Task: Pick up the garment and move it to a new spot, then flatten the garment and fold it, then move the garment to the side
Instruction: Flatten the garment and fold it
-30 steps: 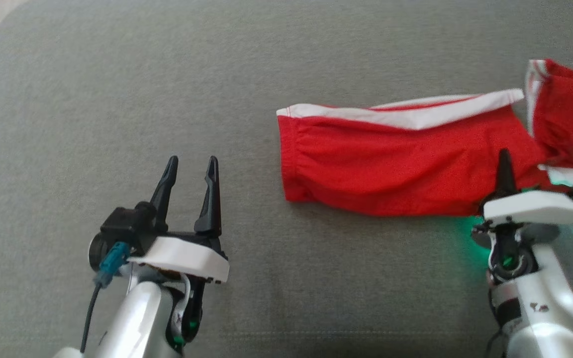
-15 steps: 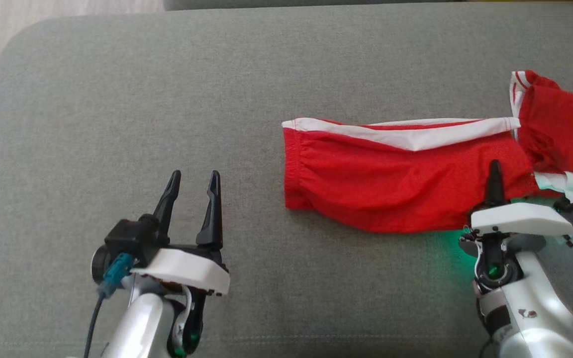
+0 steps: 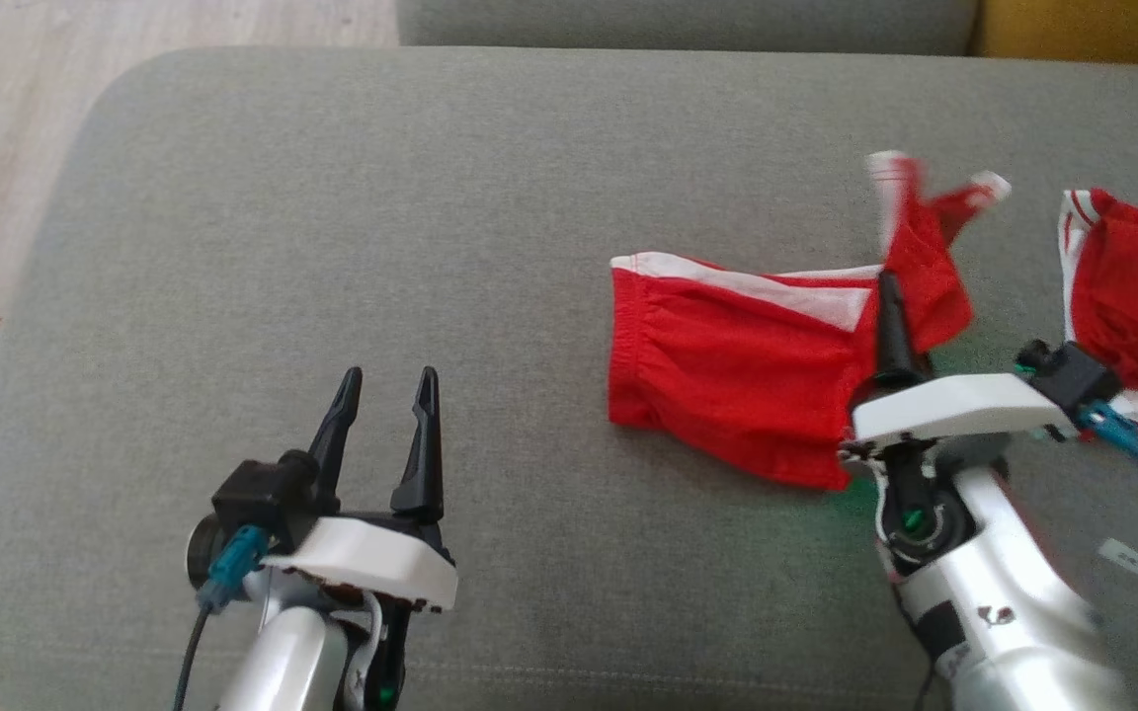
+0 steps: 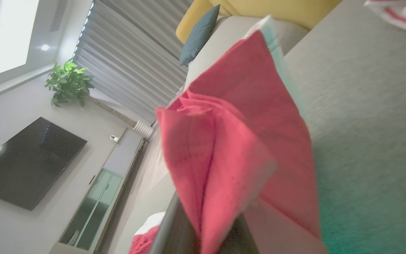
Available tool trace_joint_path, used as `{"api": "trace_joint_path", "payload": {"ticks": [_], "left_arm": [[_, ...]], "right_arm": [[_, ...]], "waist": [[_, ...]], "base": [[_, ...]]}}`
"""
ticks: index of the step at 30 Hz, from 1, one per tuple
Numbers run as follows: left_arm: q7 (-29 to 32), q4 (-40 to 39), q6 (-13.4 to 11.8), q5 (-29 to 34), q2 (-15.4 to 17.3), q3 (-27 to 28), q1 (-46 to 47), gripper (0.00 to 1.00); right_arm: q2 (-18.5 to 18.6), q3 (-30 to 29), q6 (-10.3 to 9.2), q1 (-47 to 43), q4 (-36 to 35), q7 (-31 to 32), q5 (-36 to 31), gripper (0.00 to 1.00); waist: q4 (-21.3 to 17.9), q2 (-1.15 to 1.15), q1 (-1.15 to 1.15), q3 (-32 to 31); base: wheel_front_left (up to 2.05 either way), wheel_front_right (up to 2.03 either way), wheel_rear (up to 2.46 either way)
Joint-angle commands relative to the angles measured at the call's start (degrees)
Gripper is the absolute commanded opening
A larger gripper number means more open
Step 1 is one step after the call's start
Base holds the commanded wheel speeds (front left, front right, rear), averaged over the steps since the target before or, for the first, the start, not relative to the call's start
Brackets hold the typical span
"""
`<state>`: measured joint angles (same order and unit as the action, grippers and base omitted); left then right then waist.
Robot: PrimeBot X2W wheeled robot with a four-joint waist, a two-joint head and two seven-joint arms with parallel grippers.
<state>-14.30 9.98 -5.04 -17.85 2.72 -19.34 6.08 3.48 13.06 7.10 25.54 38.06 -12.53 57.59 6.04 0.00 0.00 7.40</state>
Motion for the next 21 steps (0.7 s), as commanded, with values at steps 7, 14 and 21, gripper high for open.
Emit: {"api": "trace_joint_path", "payload": {"ticks": [7, 14, 21], "left_arm": [[-0.7, -1.3, 0.1, -0.2, 0.2, 2.0, 0.1, 1.00], [-0.7, -1.2, 0.1, -0.3, 0.2, 1.8, -0.6, 1.00], [-0.7, -1.4, -0.1, -0.3, 0.2, 1.7, -0.6, 1.00]], "right_arm": [[-0.6, 11.6, 0.39, 1.2, -5.5, 0.2, 2.8, 0.00], [-0.6, 18.4, 0.39, 1.3, -5.3, -0.7, 4.8, 0.00], [-0.6, 23.1, 0.39, 3.5, -2.3, -1.5, 4.4, 0.00]], "waist": [[2.4, 0.00, 0.00, -1.7], [3.9, 0.00, 0.00, -2.4], [4.5, 0.00, 0.00, -1.7]], "base": [[0.00, 0.00, 0.00], [0.00, 0.00, 0.00], [0.00, 0.00, 0.00]]}}
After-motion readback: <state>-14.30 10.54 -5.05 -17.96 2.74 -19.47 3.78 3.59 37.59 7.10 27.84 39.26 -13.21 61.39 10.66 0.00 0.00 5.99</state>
